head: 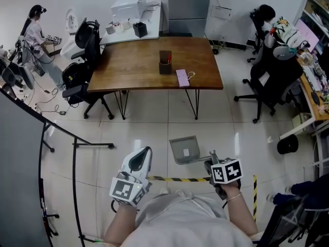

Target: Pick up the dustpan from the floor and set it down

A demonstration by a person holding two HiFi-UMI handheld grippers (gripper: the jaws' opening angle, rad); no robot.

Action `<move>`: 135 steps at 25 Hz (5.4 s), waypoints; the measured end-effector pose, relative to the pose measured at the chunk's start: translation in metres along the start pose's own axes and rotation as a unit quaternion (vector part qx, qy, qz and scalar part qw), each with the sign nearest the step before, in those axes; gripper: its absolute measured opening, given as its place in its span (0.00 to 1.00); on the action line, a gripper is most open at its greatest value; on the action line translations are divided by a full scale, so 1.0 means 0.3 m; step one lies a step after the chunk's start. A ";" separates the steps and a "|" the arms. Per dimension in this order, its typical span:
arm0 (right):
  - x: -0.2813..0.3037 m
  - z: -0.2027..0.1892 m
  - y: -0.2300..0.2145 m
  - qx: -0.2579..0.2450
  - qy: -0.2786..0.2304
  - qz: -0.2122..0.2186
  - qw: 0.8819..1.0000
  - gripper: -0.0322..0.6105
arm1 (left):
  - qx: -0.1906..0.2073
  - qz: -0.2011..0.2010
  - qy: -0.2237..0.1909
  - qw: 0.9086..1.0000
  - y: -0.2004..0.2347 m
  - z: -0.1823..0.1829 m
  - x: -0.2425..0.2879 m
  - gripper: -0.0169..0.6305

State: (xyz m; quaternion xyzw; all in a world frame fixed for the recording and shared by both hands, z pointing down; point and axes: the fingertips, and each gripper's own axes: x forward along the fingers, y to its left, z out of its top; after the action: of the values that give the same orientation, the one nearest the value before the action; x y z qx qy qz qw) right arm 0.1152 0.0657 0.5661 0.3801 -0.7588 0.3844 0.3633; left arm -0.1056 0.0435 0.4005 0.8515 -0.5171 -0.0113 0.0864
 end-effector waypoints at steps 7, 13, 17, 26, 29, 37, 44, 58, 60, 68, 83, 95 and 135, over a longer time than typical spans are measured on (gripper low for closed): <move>-0.002 0.014 -0.025 0.000 0.000 0.000 1.000 0.05 | -0.002 0.012 0.008 1.000 0.008 -0.027 0.001 0.05; -0.008 0.012 -0.070 -0.005 0.007 0.003 1.000 0.05 | 0.005 0.019 0.002 1.000 -0.012 -0.013 0.022 0.05; -0.008 0.005 -0.087 -0.007 0.011 0.008 1.000 0.05 | 0.009 0.022 0.005 1.000 -0.016 -0.021 0.036 0.05; 0.094 0.051 -0.190 0.017 0.029 0.002 0.999 0.05 | 0.007 0.017 0.023 1.000 0.064 -0.063 0.159 0.05; 0.171 0.103 -0.227 0.030 0.044 -0.005 0.999 0.05 | 0.000 0.005 0.026 1.000 0.145 -0.077 0.261 0.05; 0.369 0.336 -0.366 0.078 0.055 -0.028 0.995 0.05 | -0.001 -0.060 0.011 0.998 0.386 0.009 0.604 0.05; 0.596 0.448 -0.514 0.093 0.045 -0.042 0.994 0.05 | -0.019 -0.056 0.048 0.997 0.517 -0.045 0.788 0.05; 0.999 0.517 -0.805 0.074 0.057 -0.076 0.993 0.05 | -0.015 -0.027 0.111 0.993 0.619 -0.352 0.920 0.05; 0.994 0.505 -0.835 0.074 0.067 -0.098 0.990 0.05 | 0.010 -0.018 0.110 0.994 0.628 -0.372 0.927 0.05; 0.978 0.526 -0.847 0.012 0.028 -0.145 0.989 0.96 | 0.019 -0.028 0.084 0.996 0.591 -0.273 0.969 0.05; 0.170 0.760 -0.504 -0.016 -0.230 -0.205 0.951 0.05 | 0.047 -0.061 0.037 0.996 0.428 0.026 0.718 0.05; -0.262 0.547 -0.139 -0.042 -0.368 -0.037 0.928 0.05 | 0.049 -0.040 -0.003 0.998 -0.036 0.016 0.277 0.05; -0.375 0.487 0.132 -0.096 -0.372 -0.026 0.923 0.05 | 0.033 0.000 -0.029 0.999 -0.025 0.116 0.095 0.05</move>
State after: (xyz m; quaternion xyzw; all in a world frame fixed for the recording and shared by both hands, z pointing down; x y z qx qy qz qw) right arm 0.0938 -0.0101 0.3948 0.4783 -0.8626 0.1311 0.0993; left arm -0.0894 0.0171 0.3670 0.8535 -0.5190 -0.0186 0.0435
